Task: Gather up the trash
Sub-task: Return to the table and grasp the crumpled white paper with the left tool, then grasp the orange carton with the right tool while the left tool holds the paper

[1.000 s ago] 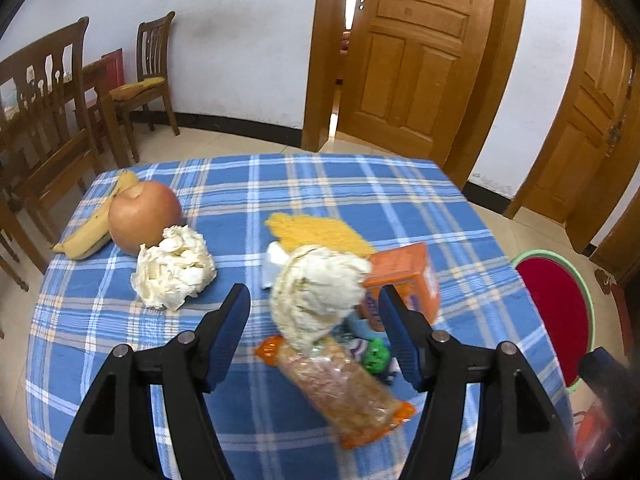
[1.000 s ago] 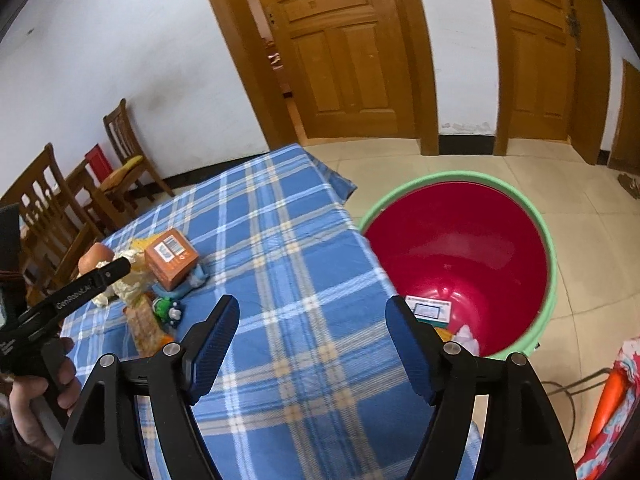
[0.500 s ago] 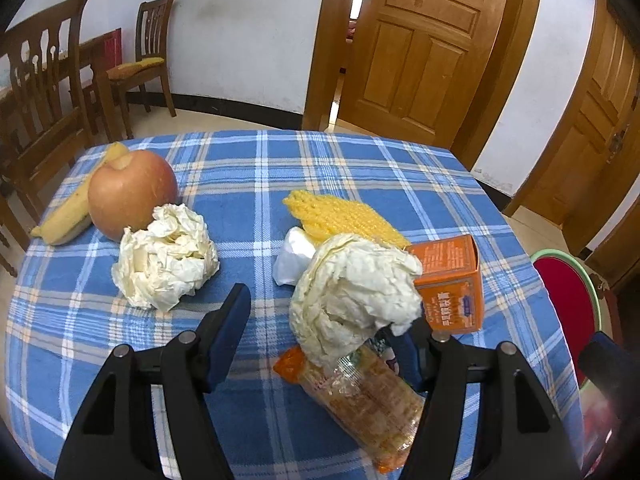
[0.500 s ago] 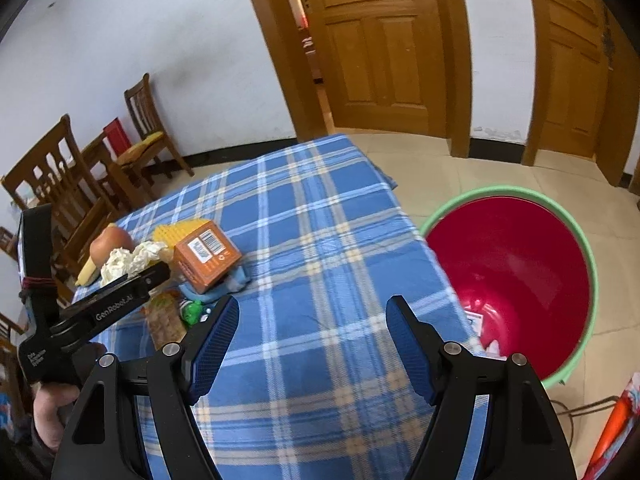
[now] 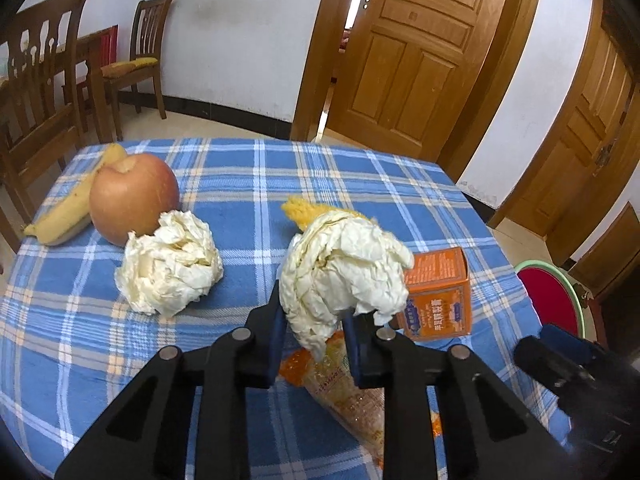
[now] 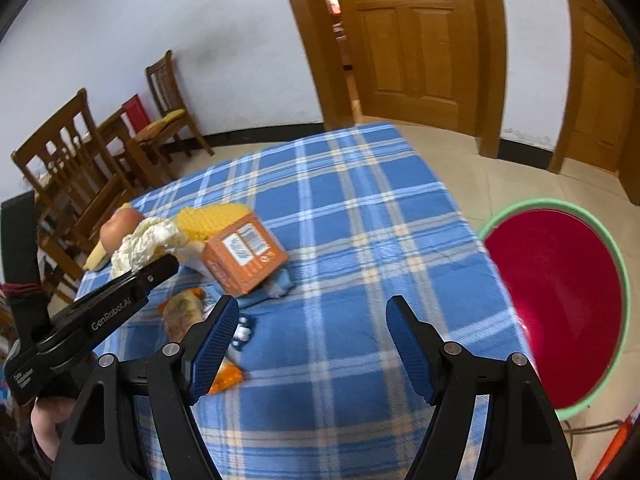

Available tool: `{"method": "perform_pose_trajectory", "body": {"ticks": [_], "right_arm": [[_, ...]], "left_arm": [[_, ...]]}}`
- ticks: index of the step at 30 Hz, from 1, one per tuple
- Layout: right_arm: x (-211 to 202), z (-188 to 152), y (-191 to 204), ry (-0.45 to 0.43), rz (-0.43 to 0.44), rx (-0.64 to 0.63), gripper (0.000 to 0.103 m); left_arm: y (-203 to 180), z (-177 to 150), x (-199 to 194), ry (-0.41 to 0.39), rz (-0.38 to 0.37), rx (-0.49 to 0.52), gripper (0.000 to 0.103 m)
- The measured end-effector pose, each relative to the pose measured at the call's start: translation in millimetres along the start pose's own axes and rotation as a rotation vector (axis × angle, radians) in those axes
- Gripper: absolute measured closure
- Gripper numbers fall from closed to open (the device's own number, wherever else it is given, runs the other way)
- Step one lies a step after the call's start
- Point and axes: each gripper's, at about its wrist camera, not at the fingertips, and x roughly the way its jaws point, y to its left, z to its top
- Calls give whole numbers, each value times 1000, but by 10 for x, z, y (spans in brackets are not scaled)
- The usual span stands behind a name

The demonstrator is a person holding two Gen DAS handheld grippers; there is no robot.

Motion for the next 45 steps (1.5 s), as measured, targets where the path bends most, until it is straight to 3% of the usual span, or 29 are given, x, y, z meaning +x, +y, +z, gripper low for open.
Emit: {"method": "perform_pose_trajectory", "body": {"ticks": [20, 23, 30, 45], "right_arm": [[578, 253, 351, 64, 98, -132, 24], [602, 253, 351, 67, 116, -136, 39], [510, 234, 312, 39, 127, -126, 46], [-119, 53, 67, -81, 102, -66, 48]], "left_arm": [[219, 49, -56, -12, 25, -78, 78], [204, 45, -46, -9, 25, -74, 78], [144, 31, -44, -10, 21, -57, 78], [-35, 8, -98, -24, -3, -5, 78]]}}
